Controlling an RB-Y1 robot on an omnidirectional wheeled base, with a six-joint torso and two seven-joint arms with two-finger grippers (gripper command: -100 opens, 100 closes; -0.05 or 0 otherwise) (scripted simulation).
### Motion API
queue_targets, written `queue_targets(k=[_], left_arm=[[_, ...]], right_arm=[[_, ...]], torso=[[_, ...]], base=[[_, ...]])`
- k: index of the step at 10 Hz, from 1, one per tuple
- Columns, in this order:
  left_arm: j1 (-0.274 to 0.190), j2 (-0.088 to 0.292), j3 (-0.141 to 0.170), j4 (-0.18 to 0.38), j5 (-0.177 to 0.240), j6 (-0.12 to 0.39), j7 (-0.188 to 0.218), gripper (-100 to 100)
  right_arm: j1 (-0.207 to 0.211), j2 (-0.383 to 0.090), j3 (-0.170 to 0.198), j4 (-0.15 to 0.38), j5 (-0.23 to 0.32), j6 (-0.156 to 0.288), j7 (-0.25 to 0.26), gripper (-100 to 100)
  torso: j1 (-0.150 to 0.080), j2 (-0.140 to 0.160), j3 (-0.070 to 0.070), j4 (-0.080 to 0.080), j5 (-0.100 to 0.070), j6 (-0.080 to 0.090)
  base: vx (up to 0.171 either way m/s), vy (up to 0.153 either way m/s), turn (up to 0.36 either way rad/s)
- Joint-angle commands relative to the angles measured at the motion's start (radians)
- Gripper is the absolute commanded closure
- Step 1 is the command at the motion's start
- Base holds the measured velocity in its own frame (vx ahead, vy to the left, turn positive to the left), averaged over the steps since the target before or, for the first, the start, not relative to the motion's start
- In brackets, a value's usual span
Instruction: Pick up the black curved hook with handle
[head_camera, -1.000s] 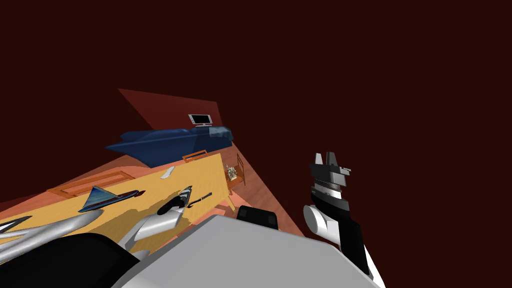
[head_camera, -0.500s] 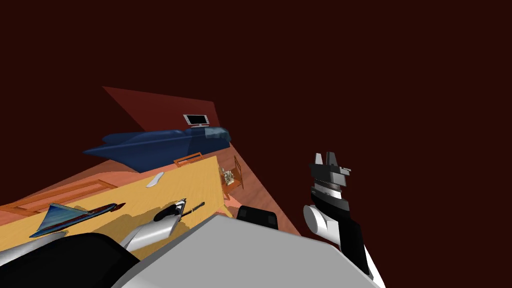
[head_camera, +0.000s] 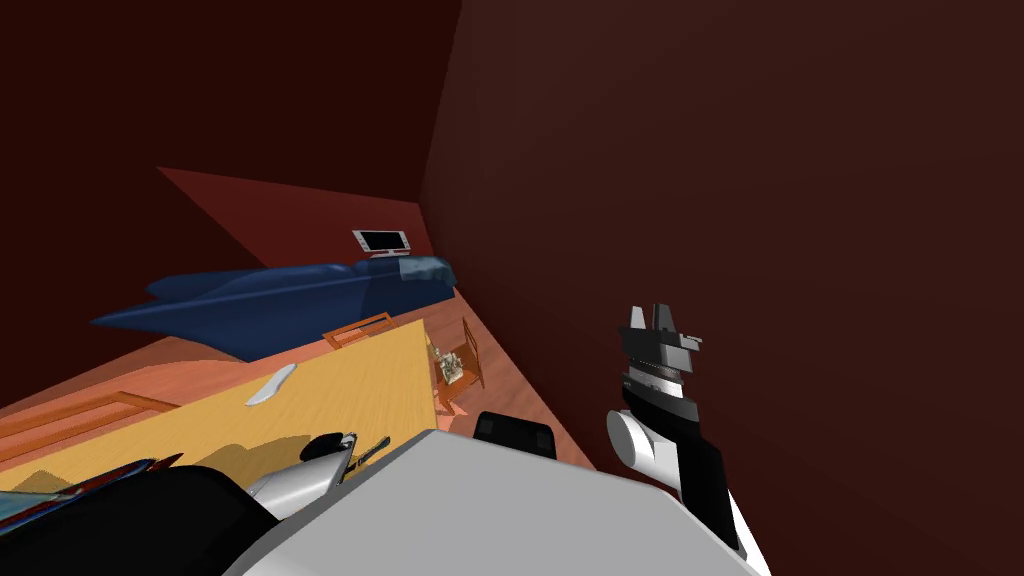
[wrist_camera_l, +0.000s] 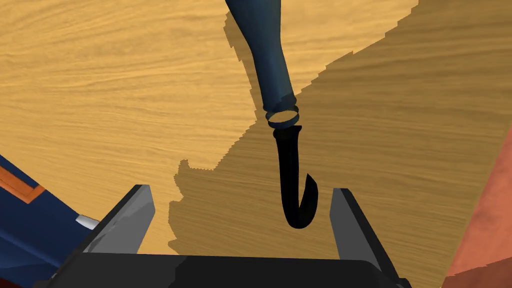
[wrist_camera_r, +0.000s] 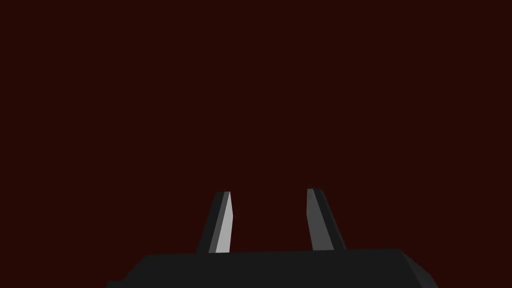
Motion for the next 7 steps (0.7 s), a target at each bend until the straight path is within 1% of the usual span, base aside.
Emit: queue_targets(k=[1, 2, 4, 5, 6, 7], left_arm=[[0.002, -0.002, -0.009, 0.035, 0.001, -0.002, 0.006, -100], [0.018, -0.001, -0.028, 0.068, 0.014, 0.031, 0.023, -100], [0.031, -0.001, -0.047, 0.097, 0.025, 0.058, 0.037, -100], [0.033, -0.001, -0.050, 0.100, 0.027, 0.061, 0.038, -100], [0.033, -0.004, -0.047, 0.084, 0.021, 0.066, 0.039, -100], [0.033, -0.003, -0.047, 0.086, 0.022, 0.067, 0.040, 0]], right_arm=[[0.000, 0.000, 0.000, 0.000, 0.000, 0.000, 0.000, 0], [0.000, 0.000, 0.000, 0.000, 0.000, 0.000, 0.000, 0], [0.000, 0.000, 0.000, 0.000, 0.000, 0.000, 0.000, 0], [0.000, 0.000, 0.000, 0.000, 0.000, 0.000, 0.000, 0], [0.000, 0.000, 0.000, 0.000, 0.000, 0.000, 0.000, 0], [0.000, 0.000, 0.000, 0.000, 0.000, 0.000, 0.000, 0]], torso=[[0.000, 0.000, 0.000, 0.000, 0.000, 0.000], [-0.002, 0.003, 0.001, 0.000, 0.000, 0.000], [-0.002, 0.004, 0.002, 0.001, 0.000, 0.000], [-0.001, 0.003, 0.002, 0.001, 0.000, 0.000], [-0.002, 0.005, 0.003, 0.001, 0.000, 0.000], [-0.004, 0.007, 0.004, 0.002, -0.001, 0.000]], base=[[0.100, 0.034, -0.025], [0.095, 0.019, -0.090], [0.110, 0.050, -0.045], [0.084, 0.041, -0.030], [0.031, 0.014, -0.004], [0.007, 0.004, 0.000]])
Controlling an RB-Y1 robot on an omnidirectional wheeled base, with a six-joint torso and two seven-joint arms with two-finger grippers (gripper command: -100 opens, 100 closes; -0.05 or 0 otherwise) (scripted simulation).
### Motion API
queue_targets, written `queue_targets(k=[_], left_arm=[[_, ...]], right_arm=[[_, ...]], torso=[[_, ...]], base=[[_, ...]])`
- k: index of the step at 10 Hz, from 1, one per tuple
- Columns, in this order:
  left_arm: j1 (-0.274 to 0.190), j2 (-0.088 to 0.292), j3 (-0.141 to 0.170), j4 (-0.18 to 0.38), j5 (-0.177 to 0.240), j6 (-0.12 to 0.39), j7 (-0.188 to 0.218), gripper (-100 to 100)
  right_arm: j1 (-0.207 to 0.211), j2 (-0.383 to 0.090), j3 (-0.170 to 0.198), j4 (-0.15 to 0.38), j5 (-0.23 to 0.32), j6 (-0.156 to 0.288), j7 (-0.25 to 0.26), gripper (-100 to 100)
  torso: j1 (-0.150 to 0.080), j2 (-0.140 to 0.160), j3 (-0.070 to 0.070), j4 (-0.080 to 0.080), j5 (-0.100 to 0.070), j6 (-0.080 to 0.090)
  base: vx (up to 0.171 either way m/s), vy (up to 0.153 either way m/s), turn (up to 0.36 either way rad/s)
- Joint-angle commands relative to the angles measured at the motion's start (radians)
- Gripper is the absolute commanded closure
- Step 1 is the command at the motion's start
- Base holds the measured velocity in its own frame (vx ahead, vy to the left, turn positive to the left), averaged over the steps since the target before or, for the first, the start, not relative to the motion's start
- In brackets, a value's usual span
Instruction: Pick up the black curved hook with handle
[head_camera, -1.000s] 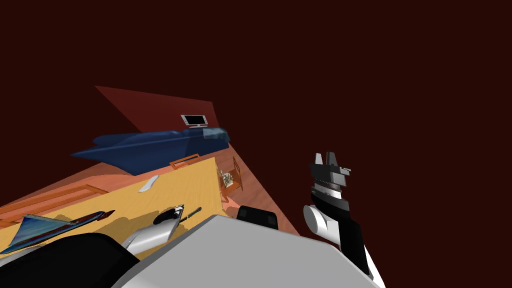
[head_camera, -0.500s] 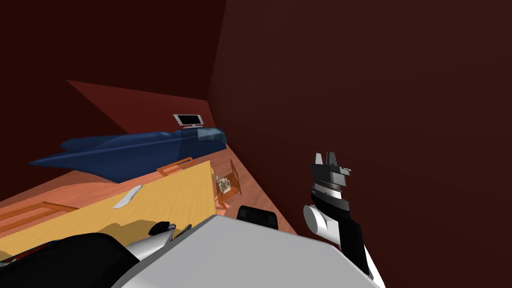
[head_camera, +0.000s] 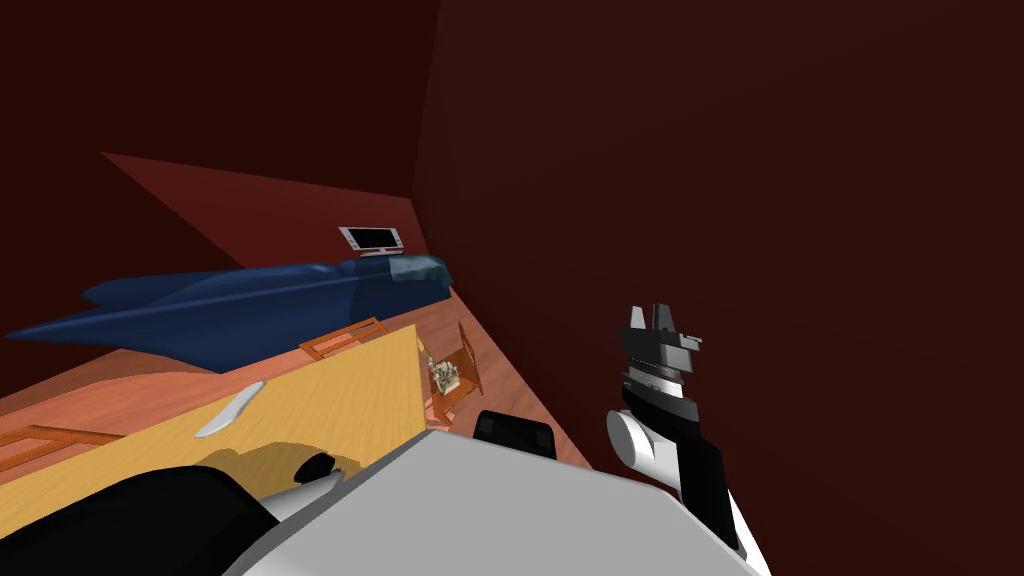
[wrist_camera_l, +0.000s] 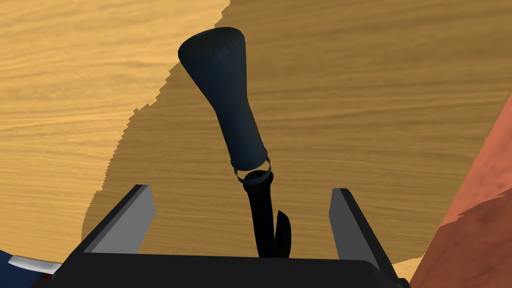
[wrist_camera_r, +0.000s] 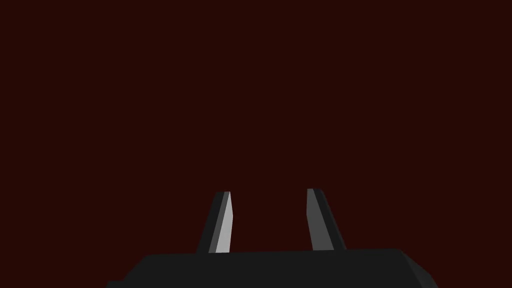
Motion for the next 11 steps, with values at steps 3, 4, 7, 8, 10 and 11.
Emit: queue_targets(k=[3, 4, 7, 8, 10, 11], left_arm=[[-0.032, -0.008, -0.005, 0.074, -0.017, -0.049, -0.005, -100], [-0.043, -0.011, -0.007, 0.098, -0.022, -0.065, -0.007, -100], [-0.044, -0.014, -0.008, 0.108, -0.025, -0.074, -0.008, 100], [-0.044, -0.014, -0.008, 0.107, -0.024, -0.073, -0.008, 100], [-0.047, -0.014, -0.009, 0.104, -0.024, -0.078, -0.010, 100], [-0.047, -0.014, -0.009, 0.104, -0.023, -0.078, -0.010, 100]], right_arm=[[0.000, 0.000, 0.000, 0.000, 0.000, 0.000, 0.000, 0], [0.000, 0.000, 0.000, 0.000, 0.000, 0.000, 0.000, 0], [0.000, 0.000, 0.000, 0.000, 0.000, 0.000, 0.000, 0], [0.000, 0.000, 0.000, 0.000, 0.000, 0.000, 0.000, 0], [0.000, 0.000, 0.000, 0.000, 0.000, 0.000, 0.000, 0], [0.000, 0.000, 0.000, 0.000, 0.000, 0.000, 0.000, 0]], torso=[[0.001, 0.001, 0.001, 0.000, 0.000, 0.000], [0.001, 0.001, 0.001, 0.000, 0.000, 0.000], [0.000, 0.001, 0.001, 0.000, 0.000, 0.000], [0.000, 0.001, 0.001, 0.000, 0.000, 0.000], [0.000, -0.001, -0.001, -0.002, 0.000, -0.002], [0.001, -0.001, -0.002, -0.002, 0.000, -0.002]], base=[[0.005, 0.024, 0.014], [0.008, 0.028, 0.016], [0.003, 0.013, 0.008], [0.000, 0.000, 0.000], [0.001, 0.000, -0.013], [0.000, 0.000, 0.000]])
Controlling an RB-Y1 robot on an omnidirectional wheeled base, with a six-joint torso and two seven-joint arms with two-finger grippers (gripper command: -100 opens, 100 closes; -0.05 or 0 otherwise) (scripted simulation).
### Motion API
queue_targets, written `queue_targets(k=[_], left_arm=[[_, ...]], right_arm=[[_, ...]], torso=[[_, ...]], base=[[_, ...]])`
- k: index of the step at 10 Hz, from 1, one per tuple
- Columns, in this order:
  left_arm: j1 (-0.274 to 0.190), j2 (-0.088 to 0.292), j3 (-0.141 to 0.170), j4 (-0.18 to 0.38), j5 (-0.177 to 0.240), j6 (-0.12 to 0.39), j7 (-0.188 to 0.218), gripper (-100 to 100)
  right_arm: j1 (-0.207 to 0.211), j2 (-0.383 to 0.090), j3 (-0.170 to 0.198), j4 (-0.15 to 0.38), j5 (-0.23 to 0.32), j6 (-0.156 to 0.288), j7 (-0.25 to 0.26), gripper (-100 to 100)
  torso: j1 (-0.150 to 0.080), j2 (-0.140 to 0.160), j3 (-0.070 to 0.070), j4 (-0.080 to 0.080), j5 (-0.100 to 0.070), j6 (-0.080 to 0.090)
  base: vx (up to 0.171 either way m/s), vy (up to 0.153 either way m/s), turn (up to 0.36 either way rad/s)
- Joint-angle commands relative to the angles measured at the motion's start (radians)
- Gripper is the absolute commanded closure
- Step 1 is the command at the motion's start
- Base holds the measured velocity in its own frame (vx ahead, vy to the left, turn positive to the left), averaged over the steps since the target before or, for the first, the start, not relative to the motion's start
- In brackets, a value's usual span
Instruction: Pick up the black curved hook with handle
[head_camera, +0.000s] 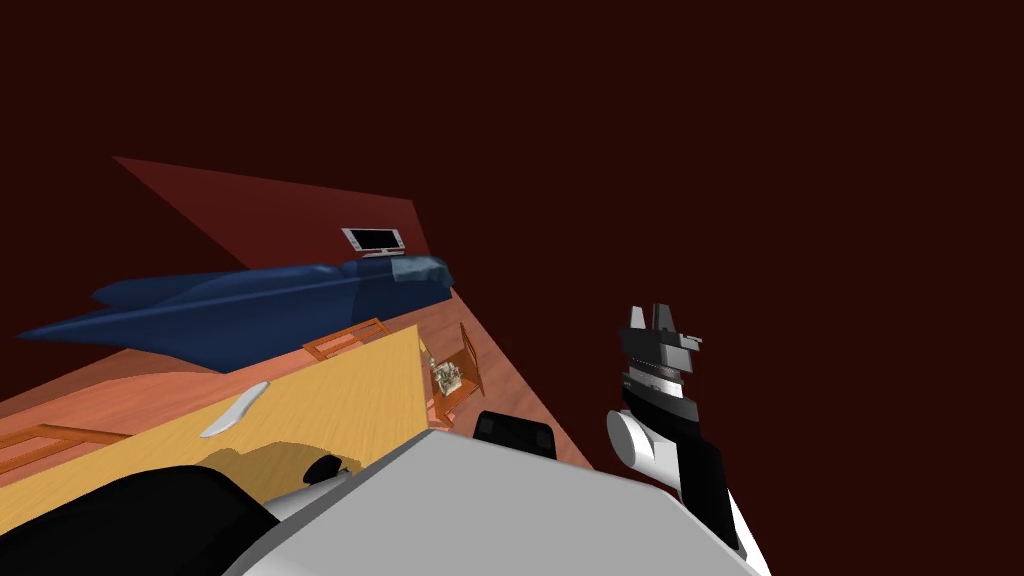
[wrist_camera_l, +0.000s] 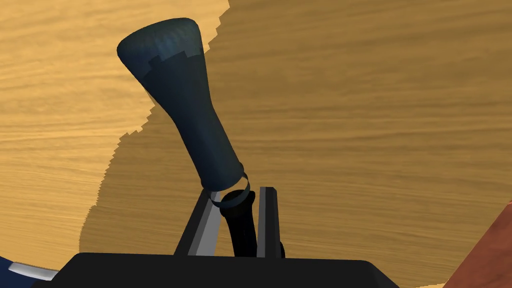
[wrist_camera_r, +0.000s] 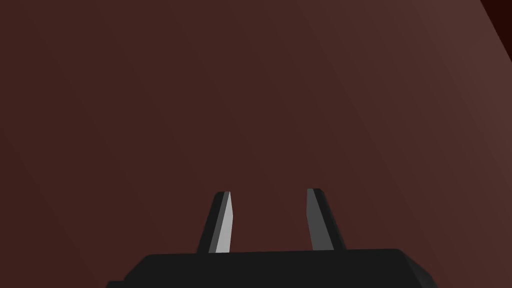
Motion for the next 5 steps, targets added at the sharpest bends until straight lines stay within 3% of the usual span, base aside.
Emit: queue_targets(k=[1, 2, 5], left_arm=[[0.000, 0.000, 0.000, 0.000, 0.000, 0.000, 0.000, 0], [0.015, 0.006, 0.004, -0.030, 0.007, 0.029, 0.005, 100], [0.047, 0.014, 0.009, -0.104, 0.023, 0.077, 0.010, 100]], right_arm=[[0.000, 0.000, 0.000, 0.000, 0.000, 0.000, 0.000, 0], [0.000, 0.000, 0.000, 0.000, 0.000, 0.000, 0.000, 0], [0.000, 0.000, 0.000, 0.000, 0.000, 0.000, 0.000, 0]], torso=[[0.000, 0.000, 0.000, 0.000, 0.000, 0.000], [0.001, 0.000, 0.000, 0.000, 0.000, 0.000], [-0.001, 0.001, 0.001, 0.000, 0.000, 0.001]], base=[[0.000, 0.000, 0.000], [-0.004, -0.019, -0.009], [-0.008, -0.033, -0.015]])
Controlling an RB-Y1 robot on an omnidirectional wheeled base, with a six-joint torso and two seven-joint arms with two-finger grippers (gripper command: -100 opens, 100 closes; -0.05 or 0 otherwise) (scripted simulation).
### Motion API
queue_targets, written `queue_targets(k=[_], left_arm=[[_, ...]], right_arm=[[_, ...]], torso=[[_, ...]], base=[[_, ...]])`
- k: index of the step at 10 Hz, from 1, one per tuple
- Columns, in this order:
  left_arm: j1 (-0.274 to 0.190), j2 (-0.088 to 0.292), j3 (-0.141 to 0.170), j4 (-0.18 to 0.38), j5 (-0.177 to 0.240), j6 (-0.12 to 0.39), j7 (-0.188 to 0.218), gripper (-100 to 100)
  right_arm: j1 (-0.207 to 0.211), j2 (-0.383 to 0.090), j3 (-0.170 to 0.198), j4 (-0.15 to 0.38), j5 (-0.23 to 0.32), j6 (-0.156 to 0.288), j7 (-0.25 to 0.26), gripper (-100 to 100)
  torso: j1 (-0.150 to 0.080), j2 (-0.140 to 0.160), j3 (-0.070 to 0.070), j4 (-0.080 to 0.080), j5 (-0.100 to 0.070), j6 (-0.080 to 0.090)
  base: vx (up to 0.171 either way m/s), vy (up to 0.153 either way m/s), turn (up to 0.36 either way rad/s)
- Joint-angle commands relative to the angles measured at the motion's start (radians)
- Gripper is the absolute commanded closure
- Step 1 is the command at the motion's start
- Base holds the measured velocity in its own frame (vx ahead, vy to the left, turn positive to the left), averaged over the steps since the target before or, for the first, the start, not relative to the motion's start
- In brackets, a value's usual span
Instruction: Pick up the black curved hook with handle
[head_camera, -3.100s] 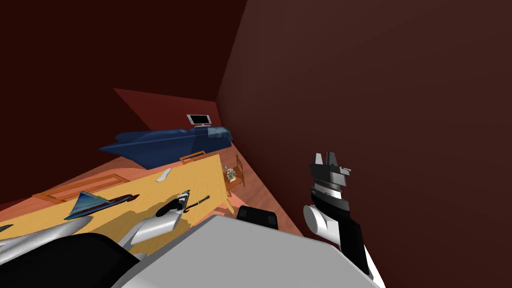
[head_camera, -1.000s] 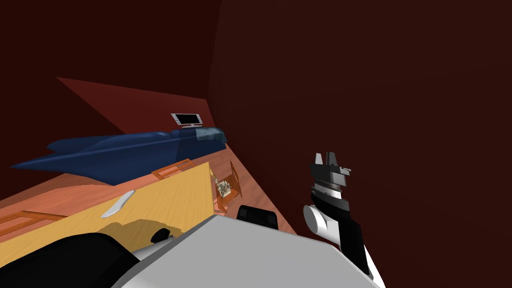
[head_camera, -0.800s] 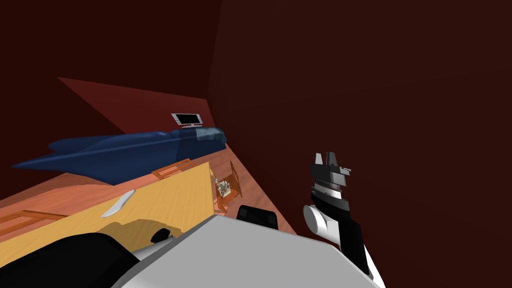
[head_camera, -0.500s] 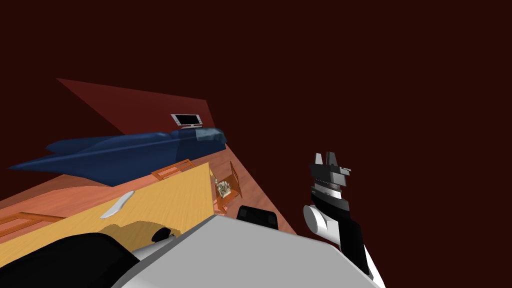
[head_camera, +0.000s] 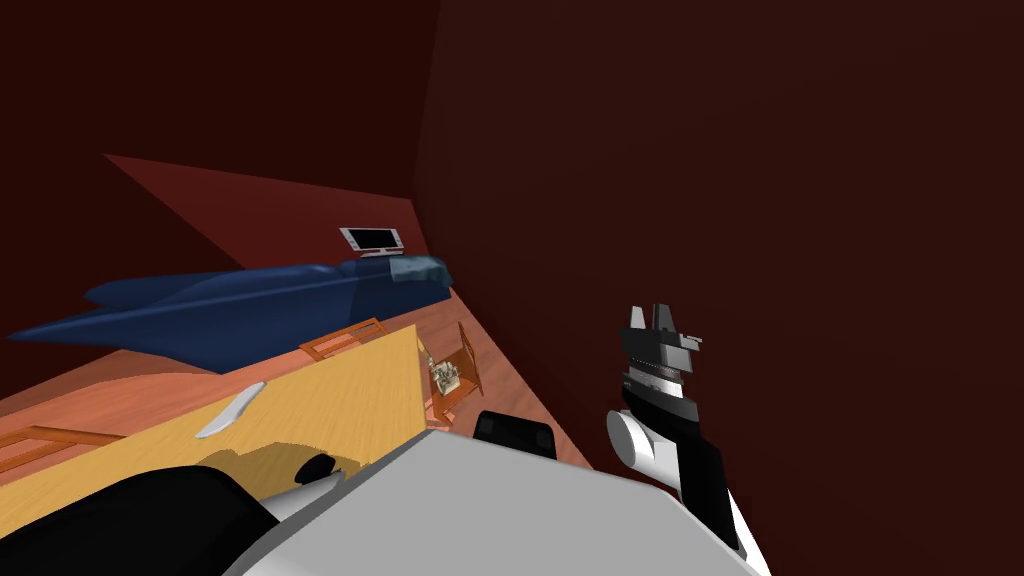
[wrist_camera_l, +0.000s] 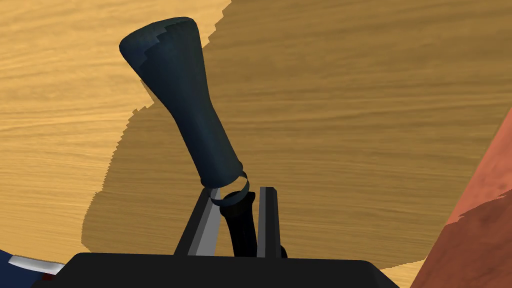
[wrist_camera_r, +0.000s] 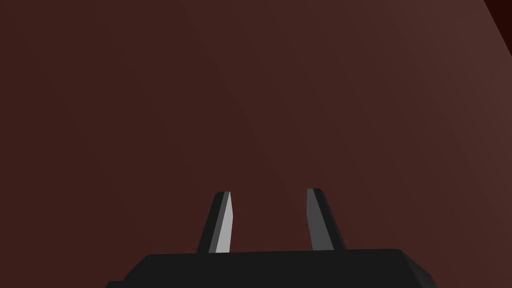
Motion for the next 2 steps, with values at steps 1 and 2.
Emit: queue_targets(k=[1, 2], left_arm=[[0.000, 0.000, 0.000, 0.000, 0.000, 0.000, 0.000, 100], [0.001, 0.000, 0.000, -0.003, 0.001, 0.004, 0.001, 0]], right_arm=[[0.000, 0.000, 0.000, 0.000, 0.000, 0.000, 0.000, 0], [0.000, 0.000, 0.000, 0.000, 0.000, 0.000, 0.000, 0]], torso=[[0.000, 0.000, 0.000, 0.000, 0.000, 0.000], [0.001, 0.000, 0.000, 0.000, 0.000, 0.000]], base=[[-0.002, -0.014, 0.000], [0.000, 0.000, 0.000]])
